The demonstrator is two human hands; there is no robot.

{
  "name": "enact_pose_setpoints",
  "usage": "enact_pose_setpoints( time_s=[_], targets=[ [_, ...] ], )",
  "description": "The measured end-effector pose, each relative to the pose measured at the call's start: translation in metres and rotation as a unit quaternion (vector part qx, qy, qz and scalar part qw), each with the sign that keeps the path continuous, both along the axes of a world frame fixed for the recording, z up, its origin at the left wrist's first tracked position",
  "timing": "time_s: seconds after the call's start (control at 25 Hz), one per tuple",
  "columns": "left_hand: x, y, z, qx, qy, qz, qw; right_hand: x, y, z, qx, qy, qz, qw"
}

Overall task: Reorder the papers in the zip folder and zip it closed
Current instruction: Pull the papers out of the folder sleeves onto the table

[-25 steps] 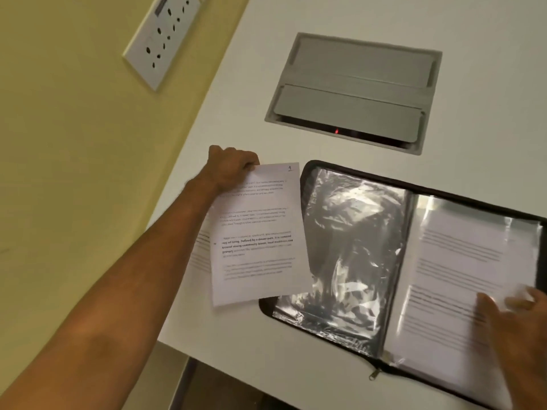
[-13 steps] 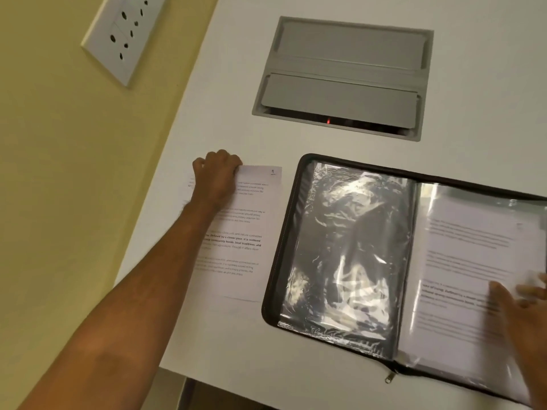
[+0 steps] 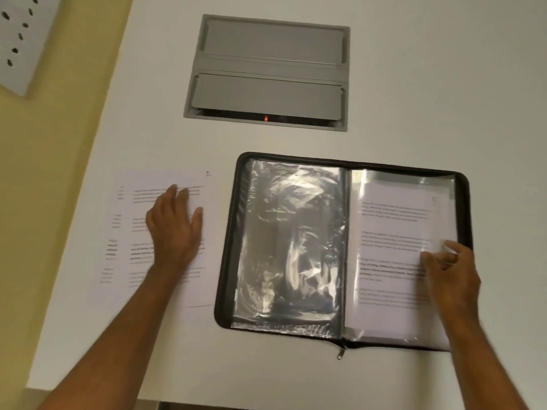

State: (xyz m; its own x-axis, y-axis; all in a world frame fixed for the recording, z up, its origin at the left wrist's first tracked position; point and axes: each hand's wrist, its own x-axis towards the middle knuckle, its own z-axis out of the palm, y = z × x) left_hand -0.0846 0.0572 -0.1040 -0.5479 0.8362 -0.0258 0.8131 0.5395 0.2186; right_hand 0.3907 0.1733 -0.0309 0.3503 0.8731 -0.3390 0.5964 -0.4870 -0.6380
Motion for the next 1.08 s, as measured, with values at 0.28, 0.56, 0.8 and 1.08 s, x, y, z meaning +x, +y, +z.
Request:
enact_pose_setpoints(
  time_s=[0.28,0.56,0.8,1.08],
  targets=[
    [0.023,0.003,0.019,0.073,-0.026,0.01,0.997,-0.062,-0.023,0.079,0.009,0.141,0.025,0.99],
    [0.111,0.038,0.084,0.259,-0.215,0.116,0.934,-0.204,-0.062,0.038,-0.134,0.321,0.206,0.915],
    [0.189,0.052,0.092,0.166,-0.234,-0.097,0.953,-0.1,-0.086,-0.001,0.067,0.083,0.085,0.991],
    [0.268,0.038,0.015,-0.077,-0.099,-0.313,0.941,0.004,-0.118,-0.043,-0.101,-0.195,0.035,0.975]
  ],
)
